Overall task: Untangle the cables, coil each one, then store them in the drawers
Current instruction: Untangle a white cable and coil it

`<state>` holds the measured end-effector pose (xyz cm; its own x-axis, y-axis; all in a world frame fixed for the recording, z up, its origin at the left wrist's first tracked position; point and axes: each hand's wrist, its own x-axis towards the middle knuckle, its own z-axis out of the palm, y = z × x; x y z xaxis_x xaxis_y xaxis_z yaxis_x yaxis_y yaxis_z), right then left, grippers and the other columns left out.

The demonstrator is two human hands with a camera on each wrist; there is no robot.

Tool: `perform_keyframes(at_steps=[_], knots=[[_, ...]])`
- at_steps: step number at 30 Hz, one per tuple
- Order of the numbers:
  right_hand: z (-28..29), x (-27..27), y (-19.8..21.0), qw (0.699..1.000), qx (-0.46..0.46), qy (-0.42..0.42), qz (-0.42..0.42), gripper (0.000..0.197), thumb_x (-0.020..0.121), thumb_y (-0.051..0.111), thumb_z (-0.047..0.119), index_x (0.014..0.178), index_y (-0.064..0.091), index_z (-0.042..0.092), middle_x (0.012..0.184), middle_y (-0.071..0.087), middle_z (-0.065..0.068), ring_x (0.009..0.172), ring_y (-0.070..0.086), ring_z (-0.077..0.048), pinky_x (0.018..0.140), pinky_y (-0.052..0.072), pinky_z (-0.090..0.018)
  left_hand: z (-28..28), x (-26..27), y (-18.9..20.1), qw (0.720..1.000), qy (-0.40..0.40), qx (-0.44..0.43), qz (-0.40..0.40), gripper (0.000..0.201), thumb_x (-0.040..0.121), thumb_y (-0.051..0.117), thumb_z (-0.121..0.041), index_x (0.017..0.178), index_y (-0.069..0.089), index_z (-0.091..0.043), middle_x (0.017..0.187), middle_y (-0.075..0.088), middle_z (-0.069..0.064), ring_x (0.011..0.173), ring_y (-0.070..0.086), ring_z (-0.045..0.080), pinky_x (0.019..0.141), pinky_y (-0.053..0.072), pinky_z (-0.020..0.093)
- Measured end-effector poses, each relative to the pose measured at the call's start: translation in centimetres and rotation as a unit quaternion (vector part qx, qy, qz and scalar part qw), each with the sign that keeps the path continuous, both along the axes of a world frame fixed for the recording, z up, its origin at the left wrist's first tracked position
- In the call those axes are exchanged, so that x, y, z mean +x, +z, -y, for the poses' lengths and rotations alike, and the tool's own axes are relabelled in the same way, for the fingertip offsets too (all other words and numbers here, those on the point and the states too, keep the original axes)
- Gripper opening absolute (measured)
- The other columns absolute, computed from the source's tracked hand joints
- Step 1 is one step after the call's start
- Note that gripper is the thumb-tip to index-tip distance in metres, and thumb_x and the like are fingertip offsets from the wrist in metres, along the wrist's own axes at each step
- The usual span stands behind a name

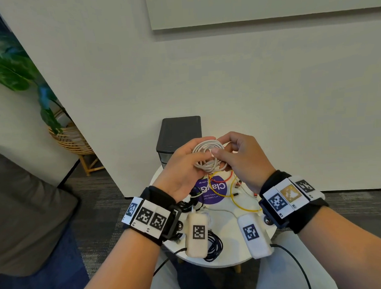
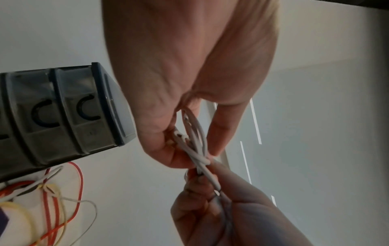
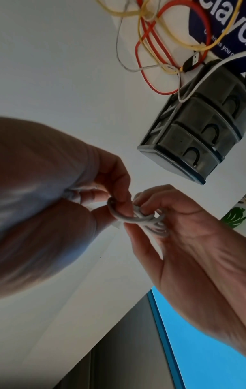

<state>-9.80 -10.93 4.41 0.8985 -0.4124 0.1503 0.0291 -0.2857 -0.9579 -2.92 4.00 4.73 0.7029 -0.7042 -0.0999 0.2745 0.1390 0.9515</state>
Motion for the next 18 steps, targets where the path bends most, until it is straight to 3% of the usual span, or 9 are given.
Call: perform_keyframes(at_steps=[3, 7, 10, 15, 18], knots=[[0.1, 0.3, -0.4, 0.996, -0.081, -0.033, 0.002, 0.008, 0.091, 0.073, 0.023, 0.093, 0.065, 0.024, 0.070, 0.067, -0.005, 0.060, 0.067, -0.020, 0.061, 0.060, -0.040, 0.2, -0.1, -0.4, 0.996, 0.021, 0.037, 0.074, 0.045, 0.093, 0.057, 0.012, 0.133, 0.060, -0.009, 0.124, 0.066, 0.022, 0.107, 0.069, 0.031, 0.093, 0.059, 0.047], [0.2, 0.4, -0.8, 0.985, -0.165, -0.051, 0.001, 0.013, 0.091, 0.072, 0.026, 0.093, 0.059, 0.024, 0.069, 0.065, -0.005, 0.061, 0.066, -0.024, 0.062, 0.058, -0.040, 0.3, -0.3, -0.9, 0.989, 0.023, 0.072, 0.128, 0.047, 0.090, 0.067, 0.006, 0.131, 0.062, -0.017, 0.116, 0.071, 0.011, 0.107, 0.070, 0.030, 0.094, 0.058, 0.050], [0.4, 0.3, -1.1, 0.987, -0.155, -0.042, -0.017, 0.015, 0.092, 0.071, 0.026, 0.096, 0.057, 0.025, 0.069, 0.067, -0.004, 0.059, 0.067, -0.019, 0.059, 0.058, -0.033, 0.4, -0.4, -1.2, 0.979, 0.030, 0.099, 0.176, 0.045, 0.090, 0.070, 0.003, 0.129, 0.062, -0.019, 0.113, 0.072, 0.004, 0.104, 0.070, 0.022, 0.091, 0.060, 0.043], [0.7, -0.1, -1.2, 0.996, -0.065, 0.028, -0.053, 0.011, 0.094, 0.069, 0.026, 0.103, 0.064, 0.022, 0.081, 0.073, -0.005, 0.063, 0.071, -0.016, 0.062, 0.058, -0.030, 0.2, -0.1, -1.8, 0.971, 0.043, 0.126, 0.200, 0.045, 0.086, 0.073, 0.003, 0.124, 0.062, -0.020, 0.109, 0.072, 0.003, 0.102, 0.070, 0.022, 0.089, 0.061, 0.043], [1.0, -0.1, -1.6, 0.995, -0.067, 0.035, -0.071, 0.015, 0.092, 0.072, 0.017, 0.104, 0.065, 0.020, 0.084, 0.073, -0.006, 0.066, 0.073, -0.019, 0.065, 0.062, -0.036, 0.2, -0.1, -2.2, 0.969, 0.039, 0.134, 0.203, 0.046, 0.087, 0.074, 0.000, 0.126, 0.061, -0.020, 0.110, 0.072, 0.000, 0.099, 0.071, 0.014, 0.086, 0.061, 0.035]])
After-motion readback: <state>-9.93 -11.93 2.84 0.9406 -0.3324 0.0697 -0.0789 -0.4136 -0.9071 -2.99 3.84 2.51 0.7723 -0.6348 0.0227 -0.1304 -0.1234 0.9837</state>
